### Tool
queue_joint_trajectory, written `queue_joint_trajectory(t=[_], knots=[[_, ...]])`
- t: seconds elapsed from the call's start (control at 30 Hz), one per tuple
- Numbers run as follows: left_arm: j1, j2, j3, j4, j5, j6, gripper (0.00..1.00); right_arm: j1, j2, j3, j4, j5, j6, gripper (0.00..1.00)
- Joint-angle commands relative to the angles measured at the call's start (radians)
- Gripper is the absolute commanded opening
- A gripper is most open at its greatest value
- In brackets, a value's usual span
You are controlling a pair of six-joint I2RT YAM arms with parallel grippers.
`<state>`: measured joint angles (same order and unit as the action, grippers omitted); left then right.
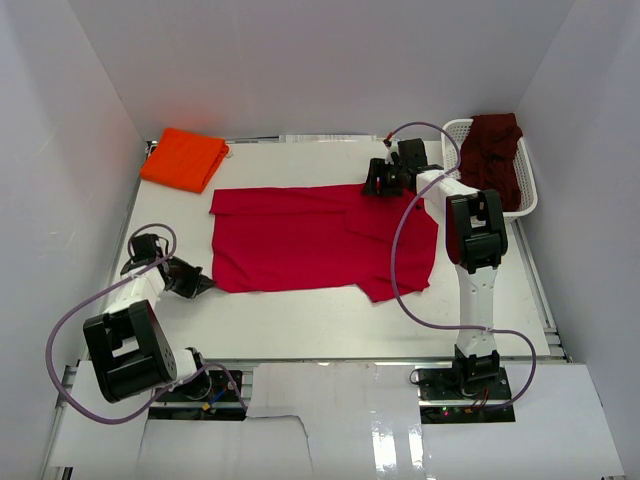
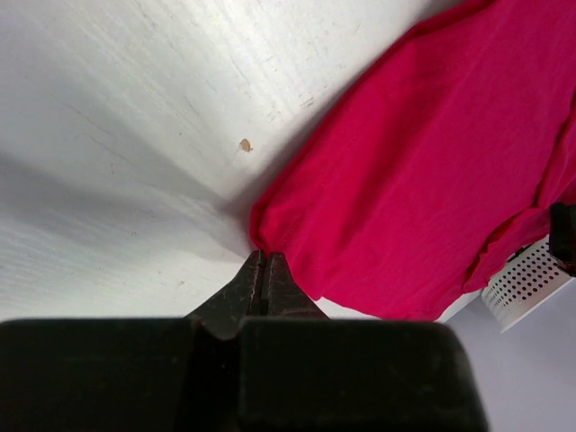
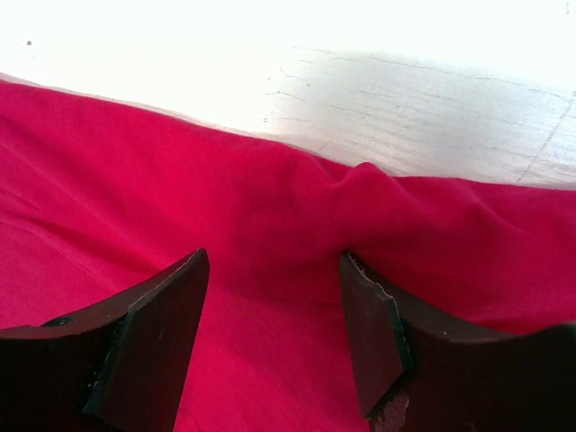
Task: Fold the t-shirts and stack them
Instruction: Fold the flattened tshirt in 1/3 of the way
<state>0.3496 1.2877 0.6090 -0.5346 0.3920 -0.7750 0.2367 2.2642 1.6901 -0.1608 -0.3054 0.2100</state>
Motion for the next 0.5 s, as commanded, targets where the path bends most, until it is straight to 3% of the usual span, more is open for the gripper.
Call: queue_joint_trajectory(t=[0.0,0.47], knots=[[-0.003,-0.028,-0.012,-0.038,-0.01,0.0,0.0,-0.004,0.018,-0.004,-0.025,0.023,0.0,0.67],[0.012,-0.05,0.001,-0.099,-0.061,0.02,0.01,-0.007,0.024,0.0,-0.029,0.046,-0.012,0.67]])
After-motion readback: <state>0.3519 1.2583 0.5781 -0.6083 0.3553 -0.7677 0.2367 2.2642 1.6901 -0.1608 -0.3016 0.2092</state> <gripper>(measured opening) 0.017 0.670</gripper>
